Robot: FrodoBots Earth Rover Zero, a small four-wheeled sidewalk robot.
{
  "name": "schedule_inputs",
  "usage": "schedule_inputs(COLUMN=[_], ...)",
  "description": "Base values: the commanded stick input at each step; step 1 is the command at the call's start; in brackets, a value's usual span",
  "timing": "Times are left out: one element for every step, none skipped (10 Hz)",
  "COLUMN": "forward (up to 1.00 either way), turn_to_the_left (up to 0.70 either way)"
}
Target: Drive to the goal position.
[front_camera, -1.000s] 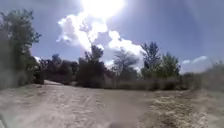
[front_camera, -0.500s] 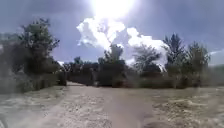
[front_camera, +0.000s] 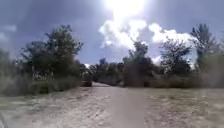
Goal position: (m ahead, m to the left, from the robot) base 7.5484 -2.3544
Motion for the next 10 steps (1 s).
schedule_inputs(forward=[0.7, 0.7, 0.7, 0.7, 0.7, 0.7, 0.7, 0.7, 0.7, 0.7], turn_to_the_left=[0.0, 0.0, 0.0, 0.0, 0.0, 0.0, 0.0, 0.0, 0.0, 0.0])
